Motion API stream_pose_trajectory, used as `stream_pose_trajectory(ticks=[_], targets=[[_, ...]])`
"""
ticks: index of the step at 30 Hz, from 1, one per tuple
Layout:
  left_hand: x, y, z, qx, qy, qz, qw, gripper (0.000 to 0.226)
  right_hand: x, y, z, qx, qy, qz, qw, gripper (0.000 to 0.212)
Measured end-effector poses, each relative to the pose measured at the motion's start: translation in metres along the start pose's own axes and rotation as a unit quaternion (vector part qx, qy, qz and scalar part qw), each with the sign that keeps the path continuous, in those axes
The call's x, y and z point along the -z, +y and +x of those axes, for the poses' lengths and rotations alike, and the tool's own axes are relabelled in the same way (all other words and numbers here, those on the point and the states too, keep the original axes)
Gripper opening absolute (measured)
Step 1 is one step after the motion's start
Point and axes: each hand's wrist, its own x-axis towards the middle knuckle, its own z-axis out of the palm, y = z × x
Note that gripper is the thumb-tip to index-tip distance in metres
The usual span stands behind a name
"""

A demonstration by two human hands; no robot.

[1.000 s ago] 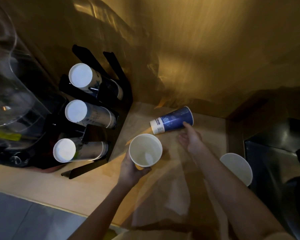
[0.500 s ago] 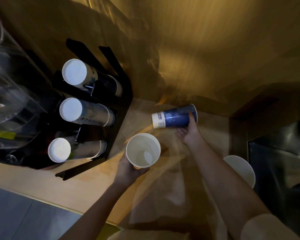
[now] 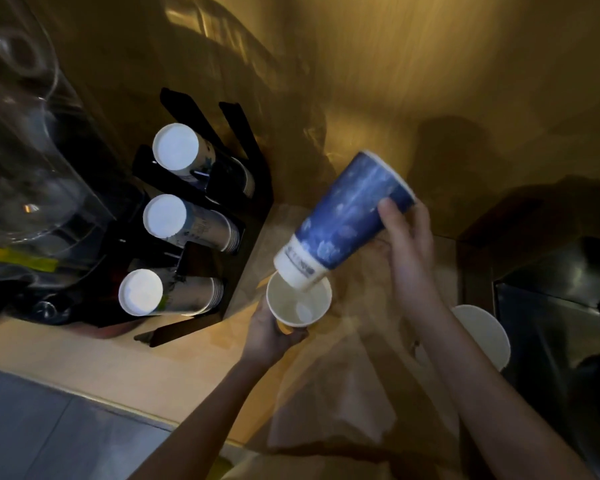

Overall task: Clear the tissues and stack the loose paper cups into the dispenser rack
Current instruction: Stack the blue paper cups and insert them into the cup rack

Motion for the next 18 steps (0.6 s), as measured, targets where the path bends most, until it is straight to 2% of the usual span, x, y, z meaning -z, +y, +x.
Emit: stream_pose_trajectory(ticks=[3, 6, 10, 13, 16, 18], targets=[[-0.001, -0.002, 0.000, -0.008, -0.007, 0.007, 1.000, 0.080, 0.003, 0.009, -0.027, 0.100, -0.052, -0.125, 0.986, 0.069], [-0.002, -0.003, 0.001, -0.002, -0.016, 0.006, 1.000, 0.078, 0.005, 0.022, -0.040, 0.136, -0.092, -0.262, 0.951, 0.075], [-0.002, -0.001, 0.001, -0.009, -0.001, -0.012, 1.000, 0.091, 0.005, 0.046, -0.051, 0.181, -0.149, -0.345, 0.909, 0.080], [-0.003, 0.000, -0.001, -0.007, 0.012, -0.012, 1.000, 0.093, 0.006, 0.066, -0.056, 0.177, -0.135, -0.394, 0.892, 0.083], [-0.004, 0.001, 0.000, -0.004, 0.014, -0.016, 1.000, 0.090, 0.006, 0.081, -0.057, 0.204, -0.117, -0.466, 0.853, 0.080], [-0.003, 0.002, -0.001, 0.000, 0.014, -0.024, 1.000, 0.088, 0.005, 0.088, -0.058, 0.207, -0.110, -0.489, 0.840, 0.079]])
